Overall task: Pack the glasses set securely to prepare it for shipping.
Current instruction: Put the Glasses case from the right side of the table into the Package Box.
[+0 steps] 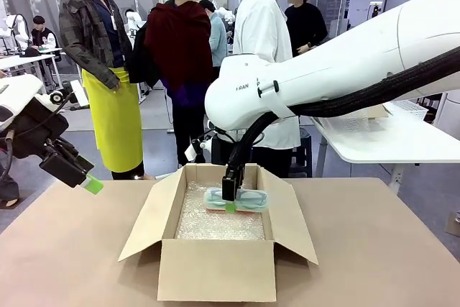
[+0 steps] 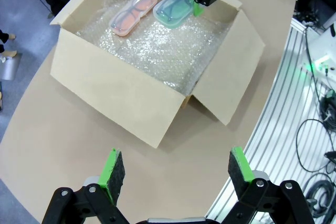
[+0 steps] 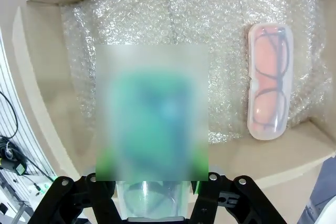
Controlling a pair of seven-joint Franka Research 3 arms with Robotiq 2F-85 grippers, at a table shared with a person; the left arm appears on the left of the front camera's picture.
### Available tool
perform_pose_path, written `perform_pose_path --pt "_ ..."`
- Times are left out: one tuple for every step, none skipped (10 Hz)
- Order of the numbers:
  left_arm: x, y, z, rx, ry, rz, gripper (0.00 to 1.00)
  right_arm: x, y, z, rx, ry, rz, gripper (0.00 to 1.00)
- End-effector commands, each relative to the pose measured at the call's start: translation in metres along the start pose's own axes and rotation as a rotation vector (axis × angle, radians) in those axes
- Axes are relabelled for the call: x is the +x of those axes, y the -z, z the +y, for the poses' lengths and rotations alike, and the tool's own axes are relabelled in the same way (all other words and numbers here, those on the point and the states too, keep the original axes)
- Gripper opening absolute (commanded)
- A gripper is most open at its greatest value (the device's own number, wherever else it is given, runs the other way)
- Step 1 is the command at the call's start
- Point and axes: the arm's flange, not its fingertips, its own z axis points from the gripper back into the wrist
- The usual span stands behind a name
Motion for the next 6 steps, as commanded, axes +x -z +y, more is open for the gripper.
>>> perform_pose_path --pt "-0.001 -0.001 0.000 -0.019 0.003 -0.014 1.00 0.000 -0.001 0.002 -0.001 -0.004 0.005 0.47" --pt "-0.001 -0.001 0.000 -0.019 0.003 -0.014 1.00 0.000 -0.001 0.002 -0.001 -0.004 0.005 0.47" --pt "-0.001 -0.001 0.000 -0.019 0.003 -0.014 1.00 0.000 -0.001 0.002 -0.001 -0.004 0.005 0.47" --pt "-0.001 -0.001 0.000 -0.019 0.003 -0.014 1.00 0.000 -0.001 0.002 -0.001 -0.004 0.005 0.47" --pt "-0.001 -0.001 0.000 -0.019 0.003 -0.014 1.00 0.000 0.000 0.000 0.000 0.000 0.000 0.64" --pt "-0.001 -0.001 0.000 -0.019 0.003 -0.014 1.00 0.015 0.011 -0.008 -0.019 -0.080 -0.005 0.64"
